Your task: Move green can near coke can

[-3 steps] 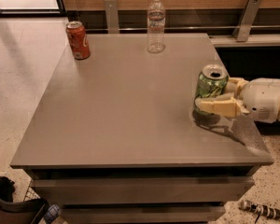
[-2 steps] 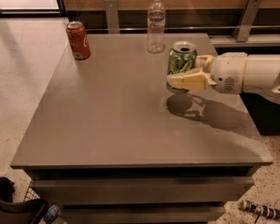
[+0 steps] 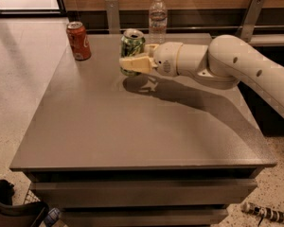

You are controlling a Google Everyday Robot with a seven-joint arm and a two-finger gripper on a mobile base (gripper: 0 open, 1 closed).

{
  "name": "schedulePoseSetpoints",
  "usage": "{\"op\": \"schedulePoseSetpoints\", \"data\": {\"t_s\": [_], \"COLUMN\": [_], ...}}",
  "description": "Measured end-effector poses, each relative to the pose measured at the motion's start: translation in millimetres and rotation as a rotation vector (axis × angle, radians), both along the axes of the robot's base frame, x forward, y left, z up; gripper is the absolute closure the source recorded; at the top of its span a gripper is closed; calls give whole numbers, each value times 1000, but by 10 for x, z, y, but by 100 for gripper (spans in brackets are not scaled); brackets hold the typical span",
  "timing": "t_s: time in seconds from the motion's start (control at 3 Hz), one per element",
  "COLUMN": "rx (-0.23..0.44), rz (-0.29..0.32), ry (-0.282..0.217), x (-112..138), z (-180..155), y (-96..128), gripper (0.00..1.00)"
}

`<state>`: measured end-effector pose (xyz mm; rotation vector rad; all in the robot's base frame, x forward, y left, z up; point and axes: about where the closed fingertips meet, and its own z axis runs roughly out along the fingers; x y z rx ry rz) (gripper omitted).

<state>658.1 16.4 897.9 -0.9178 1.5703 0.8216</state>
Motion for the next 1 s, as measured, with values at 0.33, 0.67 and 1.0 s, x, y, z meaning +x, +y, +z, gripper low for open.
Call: {"op": "schedulePoseSetpoints", "data": {"t_s": [0.33,0.67,1.0], "rx": [-42,-42,-64], "rz": [-1,-1,28], "ry": [-107,-107,-92], "x": [344,344,523], "z": [-20,-20,-110], "y": [375,376,509], "gripper": [100,100,100]}}
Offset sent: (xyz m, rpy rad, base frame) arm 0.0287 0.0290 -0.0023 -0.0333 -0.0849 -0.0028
